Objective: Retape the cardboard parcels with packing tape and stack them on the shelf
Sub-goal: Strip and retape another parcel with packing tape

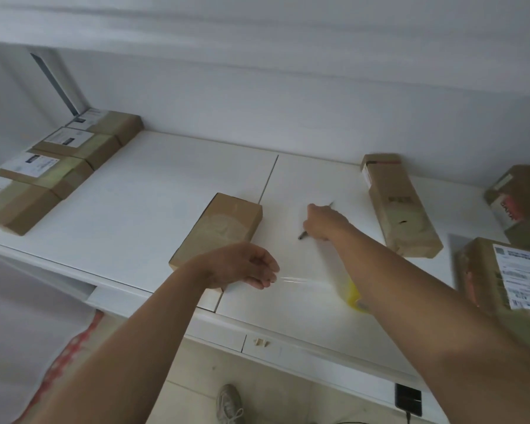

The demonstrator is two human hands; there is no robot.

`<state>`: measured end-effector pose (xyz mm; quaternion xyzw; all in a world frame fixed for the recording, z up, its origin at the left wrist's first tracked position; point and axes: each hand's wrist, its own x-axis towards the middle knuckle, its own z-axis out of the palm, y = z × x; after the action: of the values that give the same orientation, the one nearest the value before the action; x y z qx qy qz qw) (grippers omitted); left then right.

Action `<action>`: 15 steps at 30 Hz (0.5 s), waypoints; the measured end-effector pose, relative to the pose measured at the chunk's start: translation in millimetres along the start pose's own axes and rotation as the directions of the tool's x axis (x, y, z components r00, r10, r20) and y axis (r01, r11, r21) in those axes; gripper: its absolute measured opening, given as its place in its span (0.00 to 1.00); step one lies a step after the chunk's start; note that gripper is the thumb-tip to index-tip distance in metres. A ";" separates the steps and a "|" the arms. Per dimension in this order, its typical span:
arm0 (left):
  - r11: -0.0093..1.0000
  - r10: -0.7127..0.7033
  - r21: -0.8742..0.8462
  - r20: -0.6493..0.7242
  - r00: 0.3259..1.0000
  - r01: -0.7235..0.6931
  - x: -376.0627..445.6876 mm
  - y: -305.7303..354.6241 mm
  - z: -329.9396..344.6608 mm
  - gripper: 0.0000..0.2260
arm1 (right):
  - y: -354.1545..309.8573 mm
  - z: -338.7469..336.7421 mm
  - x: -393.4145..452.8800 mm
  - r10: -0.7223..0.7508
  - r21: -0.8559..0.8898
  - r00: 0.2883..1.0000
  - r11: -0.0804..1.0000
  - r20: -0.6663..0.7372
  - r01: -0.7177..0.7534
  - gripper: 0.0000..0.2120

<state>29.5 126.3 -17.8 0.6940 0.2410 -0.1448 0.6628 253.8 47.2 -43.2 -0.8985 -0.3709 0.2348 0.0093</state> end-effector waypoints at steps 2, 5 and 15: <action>0.999 0.001 0.042 0.002 1.000 -0.001 0.6 -0.2 0.2 0.07 | 6.6 0.7 1.1 -0.011 0.036 1.000 0.999 -0.006 0.011 0.10; 0.999 -0.004 0.049 0.015 1.000 0.003 1.2 1.7 2.9 0.07 | 15.3 -2.5 2.1 -0.042 0.123 0.997 0.991 -0.065 0.050 0.08; 0.995 0.023 -0.099 -0.049 0.999 -0.028 9.8 8.5 35.1 0.07 | 25.1 -42.7 -52.5 -0.190 0.873 0.948 0.376 -0.254 0.310 0.06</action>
<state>46.4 93.0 -18.5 0.6663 0.2550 -0.1075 0.6924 256.5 0.5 11.8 -0.6957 -0.3158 0.3423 0.5469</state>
